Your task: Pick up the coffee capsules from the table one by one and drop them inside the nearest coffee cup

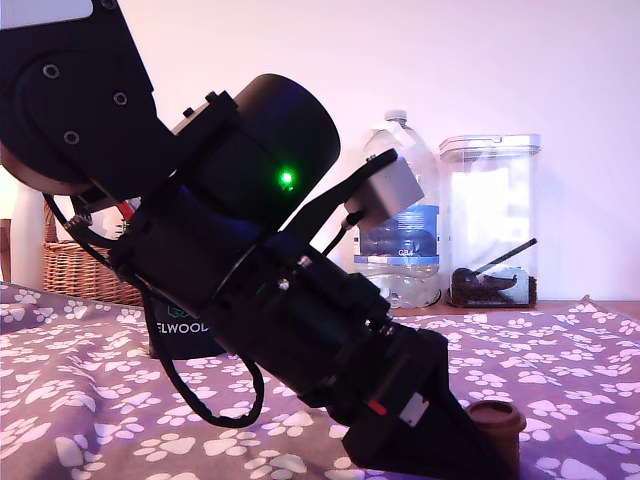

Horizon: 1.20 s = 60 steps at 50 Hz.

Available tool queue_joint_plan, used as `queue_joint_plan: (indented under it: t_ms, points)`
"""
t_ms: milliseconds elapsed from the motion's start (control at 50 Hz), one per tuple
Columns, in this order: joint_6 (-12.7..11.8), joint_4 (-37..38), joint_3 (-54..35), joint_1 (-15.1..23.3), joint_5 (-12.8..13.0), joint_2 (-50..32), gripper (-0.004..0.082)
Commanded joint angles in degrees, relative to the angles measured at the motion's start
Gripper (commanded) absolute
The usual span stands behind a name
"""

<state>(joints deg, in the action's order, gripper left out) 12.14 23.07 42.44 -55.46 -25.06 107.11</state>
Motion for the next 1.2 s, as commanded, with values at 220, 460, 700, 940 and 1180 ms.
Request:
queue_joint_plan:
  t_ms: [220, 460, 700, 940, 1180]
  points:
    - [-1.20, 0.79, -0.11, -0.04, 0.00, -0.90, 0.0186]
    - [-1.18, 1.01, -0.11, -0.04, -0.02, -0.90, 0.0397]
    - [-1.18, 1.05, -0.11, -0.04, 0.02, -0.90, 0.0435]
    - [-1.14, 2.91, -0.11, -0.02, 0.07, -0.57, 0.0435]
    - [-1.16, 5.29, -0.09, -0.04, 0.04, 0.46, 0.0435]
